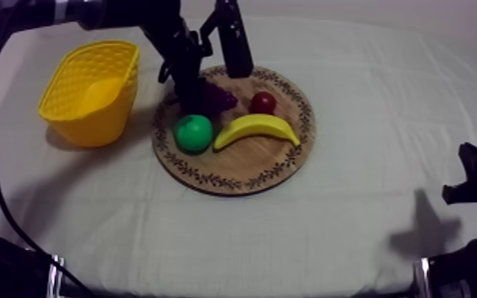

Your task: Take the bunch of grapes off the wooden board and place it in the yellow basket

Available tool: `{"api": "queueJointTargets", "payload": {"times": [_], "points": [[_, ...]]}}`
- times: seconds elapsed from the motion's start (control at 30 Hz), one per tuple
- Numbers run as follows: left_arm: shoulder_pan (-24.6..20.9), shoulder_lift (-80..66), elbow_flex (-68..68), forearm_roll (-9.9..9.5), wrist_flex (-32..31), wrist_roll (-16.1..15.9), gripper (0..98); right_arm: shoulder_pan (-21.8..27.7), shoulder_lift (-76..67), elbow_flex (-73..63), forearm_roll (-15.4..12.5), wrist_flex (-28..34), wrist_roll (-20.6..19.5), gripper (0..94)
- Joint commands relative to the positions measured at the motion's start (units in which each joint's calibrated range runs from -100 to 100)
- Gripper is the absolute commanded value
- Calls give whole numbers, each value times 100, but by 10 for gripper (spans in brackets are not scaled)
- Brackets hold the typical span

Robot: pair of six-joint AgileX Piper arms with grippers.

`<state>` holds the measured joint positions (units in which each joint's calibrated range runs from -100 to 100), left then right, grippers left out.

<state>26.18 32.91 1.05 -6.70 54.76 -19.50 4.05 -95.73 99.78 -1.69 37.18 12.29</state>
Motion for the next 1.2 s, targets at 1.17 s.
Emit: {"api": "queueJointTargets", "payload": {"times": [1.17], "points": [[-59, 1131, -943, 204, 481, -53, 470, 1, -2, -1, 1, 0, -1, 5]]}}
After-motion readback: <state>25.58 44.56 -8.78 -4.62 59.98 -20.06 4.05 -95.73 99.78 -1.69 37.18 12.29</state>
